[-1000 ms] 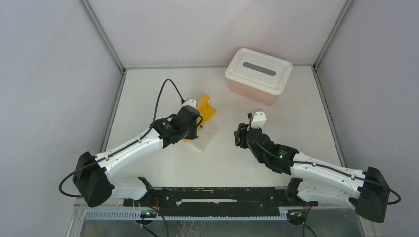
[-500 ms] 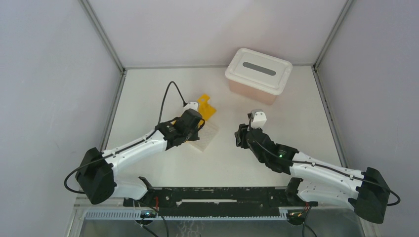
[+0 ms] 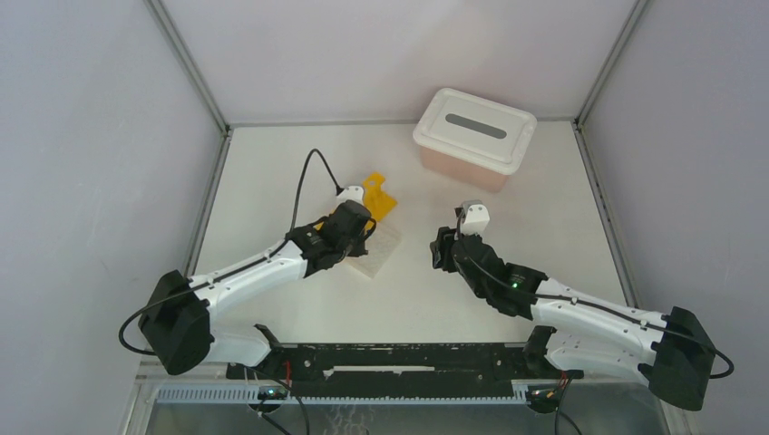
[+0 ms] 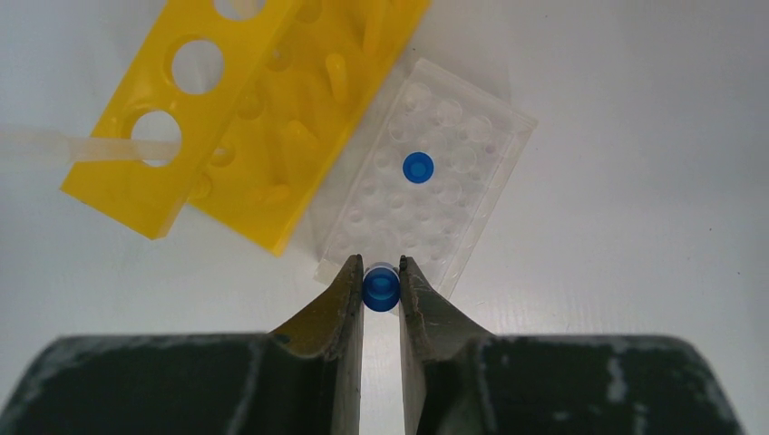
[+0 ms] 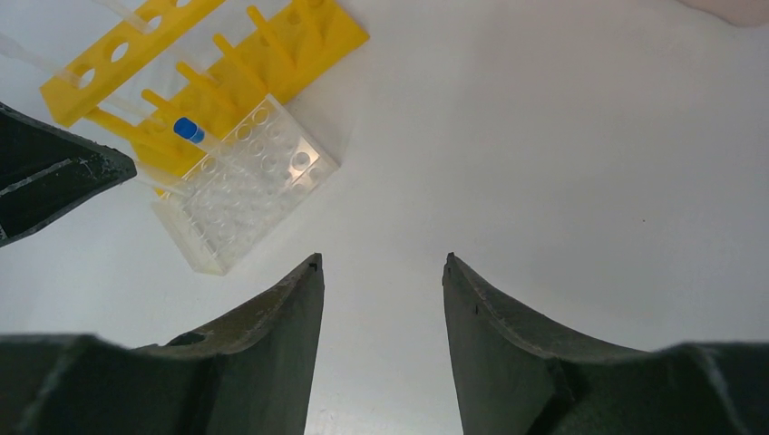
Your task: Organize the chemistry lab equipment
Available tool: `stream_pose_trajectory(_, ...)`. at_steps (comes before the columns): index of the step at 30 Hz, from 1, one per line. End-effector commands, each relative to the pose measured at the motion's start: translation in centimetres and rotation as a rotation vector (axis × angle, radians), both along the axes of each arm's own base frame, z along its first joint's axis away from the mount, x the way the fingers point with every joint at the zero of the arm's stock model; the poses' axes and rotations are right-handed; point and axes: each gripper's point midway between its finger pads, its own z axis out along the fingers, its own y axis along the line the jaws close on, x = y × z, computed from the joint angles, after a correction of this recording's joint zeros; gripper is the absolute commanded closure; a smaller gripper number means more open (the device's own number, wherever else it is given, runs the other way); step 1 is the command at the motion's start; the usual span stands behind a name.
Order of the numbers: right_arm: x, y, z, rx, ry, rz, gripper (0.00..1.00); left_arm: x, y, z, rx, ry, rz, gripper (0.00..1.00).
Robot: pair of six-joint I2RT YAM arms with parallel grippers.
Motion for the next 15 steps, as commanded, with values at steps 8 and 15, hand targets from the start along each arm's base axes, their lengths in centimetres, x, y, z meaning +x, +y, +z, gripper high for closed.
stream_pose_trajectory(8, 0.63, 0.16, 0.52, 0.031, -0.016, -0.013, 0.41, 0.29, -0.43, -0.62, -0.001, -0.015, -0.010, 0.92)
stream_pose_trajectory(15, 0.65, 0.14, 0.42, 0.033, -0.016, -0.011, 0.41, 0.20, -0.49, -1.01, 0.003, -0.008, -0.011, 0.92)
